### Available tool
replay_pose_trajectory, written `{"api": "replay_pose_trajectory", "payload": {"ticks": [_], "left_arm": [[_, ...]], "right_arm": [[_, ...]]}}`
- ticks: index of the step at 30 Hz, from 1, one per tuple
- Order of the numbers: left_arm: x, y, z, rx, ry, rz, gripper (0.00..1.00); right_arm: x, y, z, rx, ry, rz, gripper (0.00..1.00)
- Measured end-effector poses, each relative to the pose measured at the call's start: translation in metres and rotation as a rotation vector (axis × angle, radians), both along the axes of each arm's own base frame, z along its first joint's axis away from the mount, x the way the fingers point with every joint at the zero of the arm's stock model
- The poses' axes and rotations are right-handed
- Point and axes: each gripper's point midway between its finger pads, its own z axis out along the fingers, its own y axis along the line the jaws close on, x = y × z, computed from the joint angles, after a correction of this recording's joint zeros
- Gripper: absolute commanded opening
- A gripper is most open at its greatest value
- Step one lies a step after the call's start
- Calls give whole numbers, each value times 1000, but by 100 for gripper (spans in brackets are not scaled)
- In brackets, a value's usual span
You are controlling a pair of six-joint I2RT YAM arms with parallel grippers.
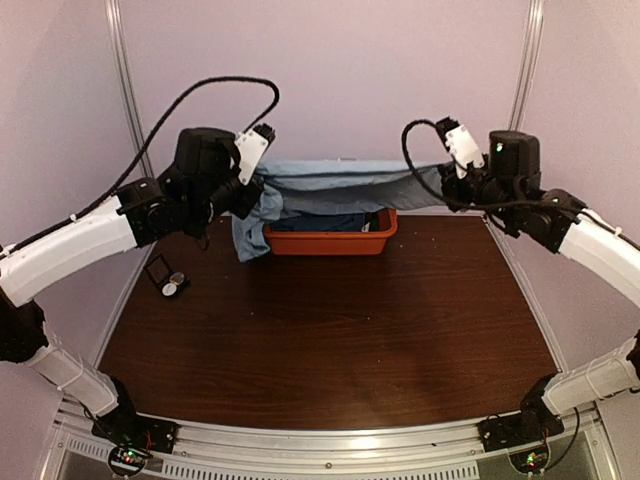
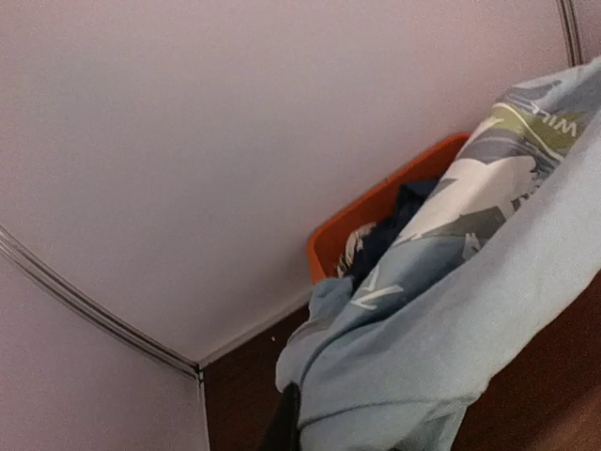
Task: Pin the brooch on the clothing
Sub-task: Flatten out the crumpled clothing at the center of the board.
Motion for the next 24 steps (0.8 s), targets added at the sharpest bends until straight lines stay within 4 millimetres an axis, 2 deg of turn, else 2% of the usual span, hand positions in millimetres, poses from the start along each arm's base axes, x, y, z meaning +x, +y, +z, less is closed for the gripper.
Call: {"api": "replay_pose_trajectory", "payload": {"ticks": [1, 2, 5, 6, 8, 11, 14, 24], "left_arm": [[-2, 2, -36, 22, 73, 10, 0], [-5, 4, -73, 51, 150, 18, 0], [-27, 19, -177, 149, 383, 41, 0], [-38, 25, -204, 177, 454, 46, 0], [-58, 32, -239, 200, 565, 48, 0], [-76, 30, -256, 185, 638, 44, 1], [-89, 23, -267, 166, 683, 20, 6], [-134, -2, -310, 234, 861, -112, 24]], "right_arm": [[1, 5, -31, -24, 61, 20, 0], [1, 11, -77, -53, 154, 44, 0], [-20, 17, -196, -134, 429, 95, 0], [-31, 17, -230, -161, 522, 111, 0], [-52, 23, -272, -194, 656, 143, 0], [-68, 33, -294, -204, 755, 171, 0], [-71, 34, -304, -211, 822, 155, 0], [-87, 24, -318, -272, 960, 120, 0]]}}
